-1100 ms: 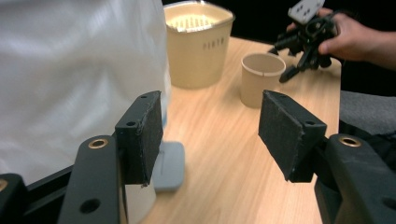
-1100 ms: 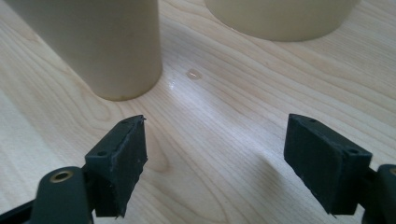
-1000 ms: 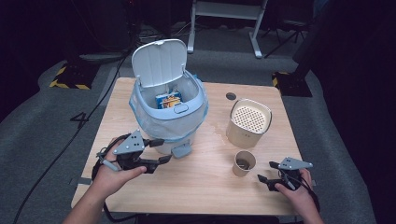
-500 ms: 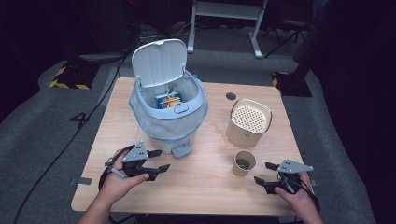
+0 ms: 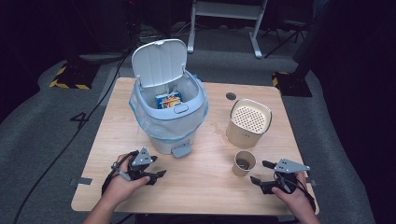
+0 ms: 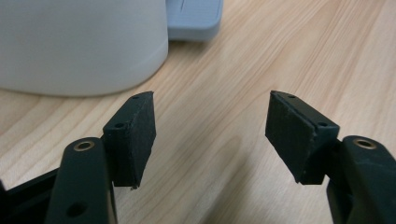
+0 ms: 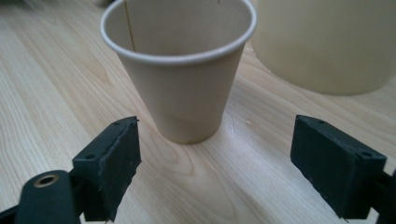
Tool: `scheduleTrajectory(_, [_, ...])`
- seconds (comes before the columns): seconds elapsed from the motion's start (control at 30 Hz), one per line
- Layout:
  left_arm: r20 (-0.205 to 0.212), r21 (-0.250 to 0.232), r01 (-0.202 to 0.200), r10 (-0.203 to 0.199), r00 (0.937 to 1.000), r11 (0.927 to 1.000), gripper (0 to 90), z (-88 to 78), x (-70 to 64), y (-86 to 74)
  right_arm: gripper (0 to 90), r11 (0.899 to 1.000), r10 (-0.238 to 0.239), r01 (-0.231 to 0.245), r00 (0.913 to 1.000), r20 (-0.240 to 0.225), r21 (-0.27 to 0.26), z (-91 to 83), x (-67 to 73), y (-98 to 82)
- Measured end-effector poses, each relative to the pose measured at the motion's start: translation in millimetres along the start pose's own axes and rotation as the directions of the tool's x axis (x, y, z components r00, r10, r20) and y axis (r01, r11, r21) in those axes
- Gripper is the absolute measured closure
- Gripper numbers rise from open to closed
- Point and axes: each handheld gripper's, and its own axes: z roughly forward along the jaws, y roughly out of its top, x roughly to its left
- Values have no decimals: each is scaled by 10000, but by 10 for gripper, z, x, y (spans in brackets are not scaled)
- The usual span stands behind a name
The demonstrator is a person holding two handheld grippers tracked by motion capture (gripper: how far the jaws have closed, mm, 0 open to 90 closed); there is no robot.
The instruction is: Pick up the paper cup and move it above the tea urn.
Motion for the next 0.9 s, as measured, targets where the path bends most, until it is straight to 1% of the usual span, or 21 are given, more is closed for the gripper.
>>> scheduleTrajectory(0.07, [-136,227,30,-27,9999,9997,325,22,7,-12,160,10000,41,-41,10000,-13,-86,21,1,15])
scheduleTrajectory(0.13, [-368,562,-76,97,9993,9984,311,47,10,-26,160,9999,103,-103,9999,-7,-84,52,-1,25])
scheduleTrajectory(0.2, [-459,748,-81,116,9989,9972,298,66,13,-40,159,9999,144,-145,9999,-93,-76,83,6,36])
scheduleTrajectory(0.27, [-364,718,87,-61,9993,9974,287,82,28,-56,159,9999,57,-59,9999,-143,-161,115,23,54])
scheduleTrajectory(0.37, [-321,580,182,-164,9993,9981,252,99,61,-68,159,9997,-109,105,9998,-195,-214,159,48,67])
scheduleTrajectory(0.4, [-314,436,153,-139,9994,9989,246,109,75,-78,159,9996,-164,159,9997,-182,-243,177,57,72])
scheduleTrajectory(0.53, [-335,431,196,-182,9993,9989,236,116,85,-73,160,9990,-262,254,9994,-224,-360,249,89,103])
scheduleTrajectory(0.67, [-331,436,188,-173,9993,9989,232,118,84,-72,192,9994,-316,312,9993,-203,-158,335,109,127])
scheduleTrajectory(0.77, [-328,431,190,-176,9993,9989,232,119,84,-72,179,9993,-221,215,9996,-187,-316,381,110,156])
scheduleTrajectory(0.9, [-335,430,190,-175,9993,9989,232,119,84,-73,176,9979,-314,294,9989,-349,-571,434,126,188])
